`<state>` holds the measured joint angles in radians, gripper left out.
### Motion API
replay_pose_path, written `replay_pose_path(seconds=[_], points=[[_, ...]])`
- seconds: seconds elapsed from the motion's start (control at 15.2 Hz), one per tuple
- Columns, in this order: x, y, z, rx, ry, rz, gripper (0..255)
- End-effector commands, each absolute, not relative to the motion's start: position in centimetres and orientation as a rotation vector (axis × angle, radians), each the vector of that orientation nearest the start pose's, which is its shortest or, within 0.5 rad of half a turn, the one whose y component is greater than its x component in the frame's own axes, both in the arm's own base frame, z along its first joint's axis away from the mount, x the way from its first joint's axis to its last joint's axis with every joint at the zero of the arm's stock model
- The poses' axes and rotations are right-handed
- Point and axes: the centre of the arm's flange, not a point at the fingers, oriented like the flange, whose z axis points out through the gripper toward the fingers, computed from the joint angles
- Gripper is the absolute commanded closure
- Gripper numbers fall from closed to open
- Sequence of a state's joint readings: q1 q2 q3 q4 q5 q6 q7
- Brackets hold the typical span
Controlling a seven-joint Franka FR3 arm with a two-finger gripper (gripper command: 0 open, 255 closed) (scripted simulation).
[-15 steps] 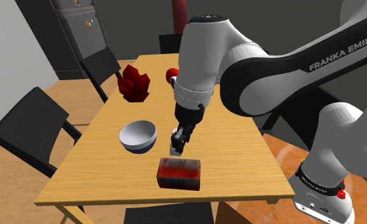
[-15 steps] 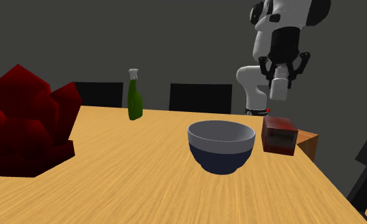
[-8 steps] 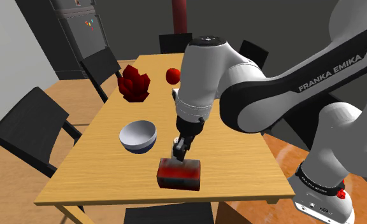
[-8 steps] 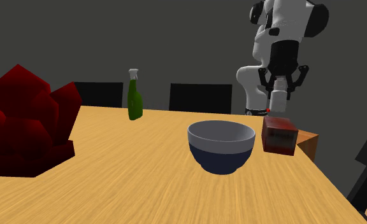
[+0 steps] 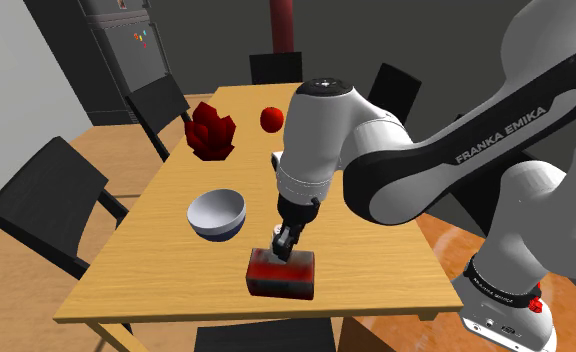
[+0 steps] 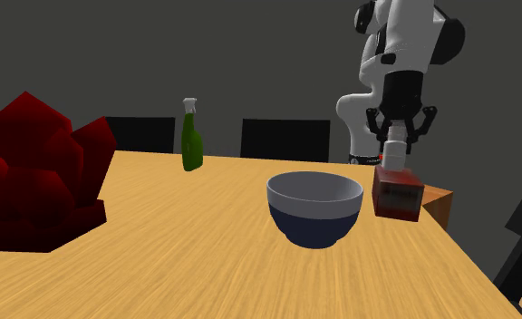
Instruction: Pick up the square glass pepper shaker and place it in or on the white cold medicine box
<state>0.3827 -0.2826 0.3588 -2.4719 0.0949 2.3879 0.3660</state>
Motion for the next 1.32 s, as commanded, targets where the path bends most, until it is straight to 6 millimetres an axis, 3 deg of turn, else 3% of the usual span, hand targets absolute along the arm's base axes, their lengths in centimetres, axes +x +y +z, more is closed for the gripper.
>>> replay_pose_path(seconds=[0.0,0.2,0.26,0.59,0.86,1.25], points=[[33.8,31.3,40.8,-3.021,-0.469,-0.263,255],[33.8,31.3,40.8,-3.021,-0.469,-0.263,255],[33.8,31.3,40.8,-3.021,-0.469,-0.263,0],[33.8,31.3,40.8,-3.021,-0.469,-0.263,0],[33.0,30.8,45.7,-3.021,-0.469,-0.263,0],[33.0,30.8,45.7,-3.021,-0.469,-0.263,0]])
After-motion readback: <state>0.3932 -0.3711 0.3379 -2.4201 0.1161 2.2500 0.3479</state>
